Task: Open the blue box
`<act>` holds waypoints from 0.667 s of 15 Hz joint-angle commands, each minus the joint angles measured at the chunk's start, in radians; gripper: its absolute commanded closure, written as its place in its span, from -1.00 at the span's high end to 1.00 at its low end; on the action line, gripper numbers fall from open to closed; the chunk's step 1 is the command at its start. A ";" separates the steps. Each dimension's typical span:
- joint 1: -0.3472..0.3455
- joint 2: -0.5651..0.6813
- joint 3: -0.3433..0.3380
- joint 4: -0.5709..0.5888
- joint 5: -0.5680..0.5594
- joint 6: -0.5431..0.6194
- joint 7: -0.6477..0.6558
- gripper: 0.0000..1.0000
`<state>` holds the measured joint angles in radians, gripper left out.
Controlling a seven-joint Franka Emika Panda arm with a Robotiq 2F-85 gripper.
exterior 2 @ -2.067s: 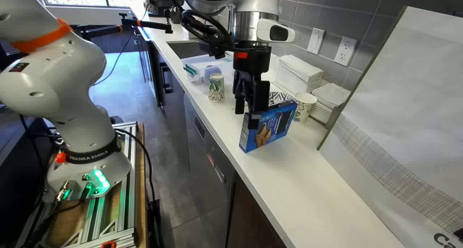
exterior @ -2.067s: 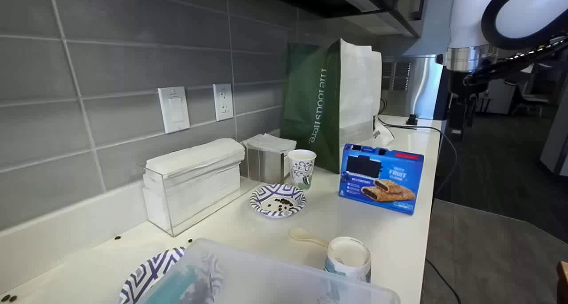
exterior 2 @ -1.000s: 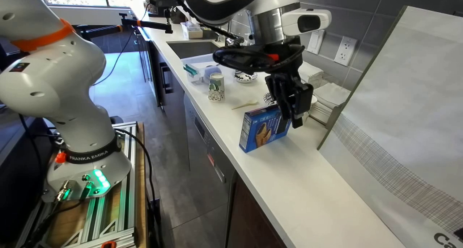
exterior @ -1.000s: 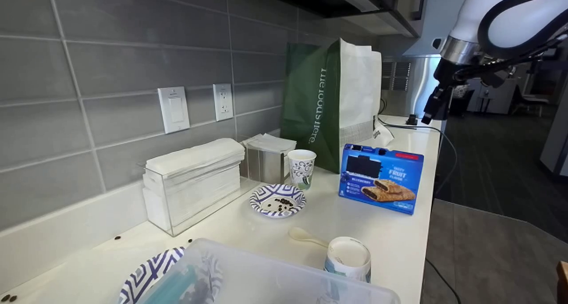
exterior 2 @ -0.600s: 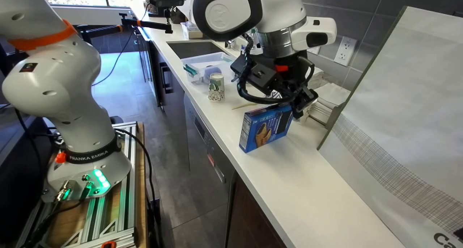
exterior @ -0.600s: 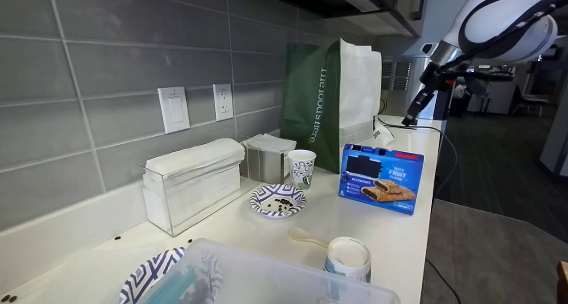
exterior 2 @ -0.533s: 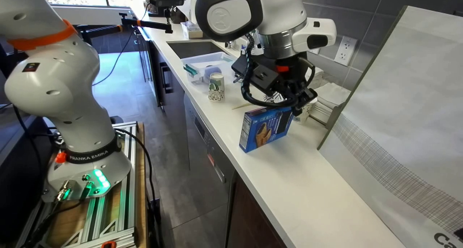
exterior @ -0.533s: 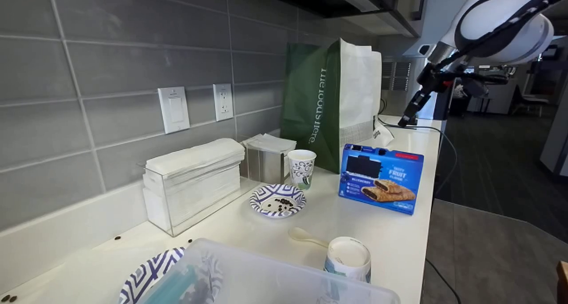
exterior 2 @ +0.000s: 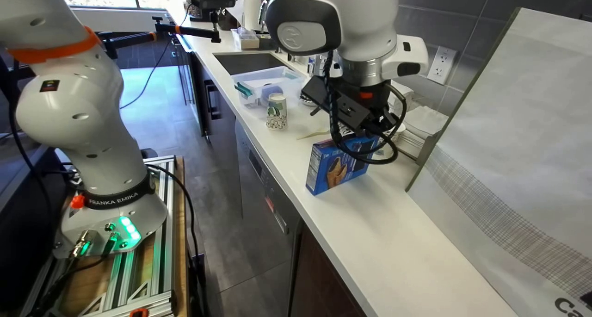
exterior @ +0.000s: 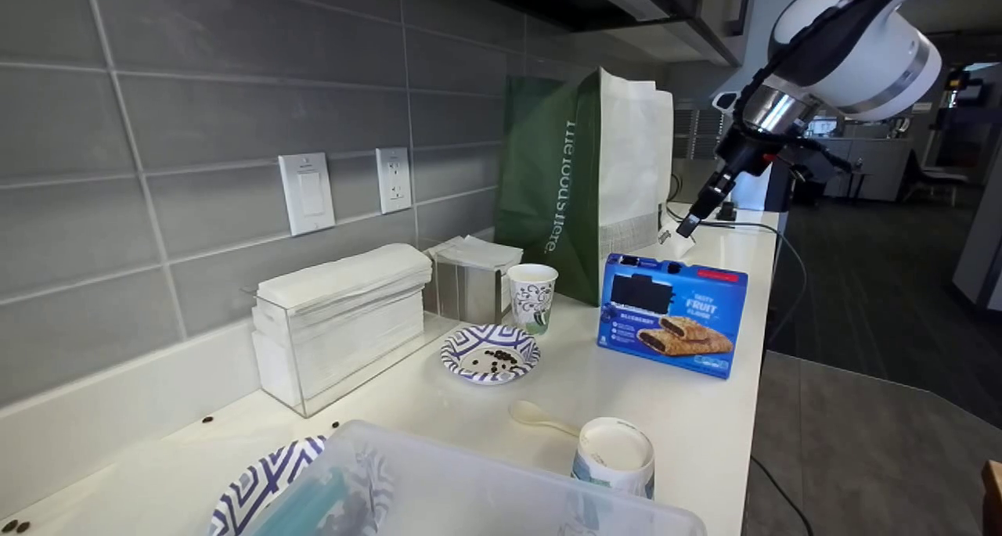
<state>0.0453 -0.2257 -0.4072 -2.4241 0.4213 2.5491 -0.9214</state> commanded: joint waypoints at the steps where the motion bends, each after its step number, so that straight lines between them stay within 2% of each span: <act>1: -0.013 0.051 0.006 0.051 0.111 -0.099 -0.121 -1.00; 6: -0.055 0.103 0.038 0.085 0.176 -0.182 -0.181 -1.00; 10: -0.091 0.140 0.075 0.107 0.202 -0.199 -0.199 -1.00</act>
<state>-0.0058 -0.1307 -0.3653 -2.3532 0.5779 2.3857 -1.0798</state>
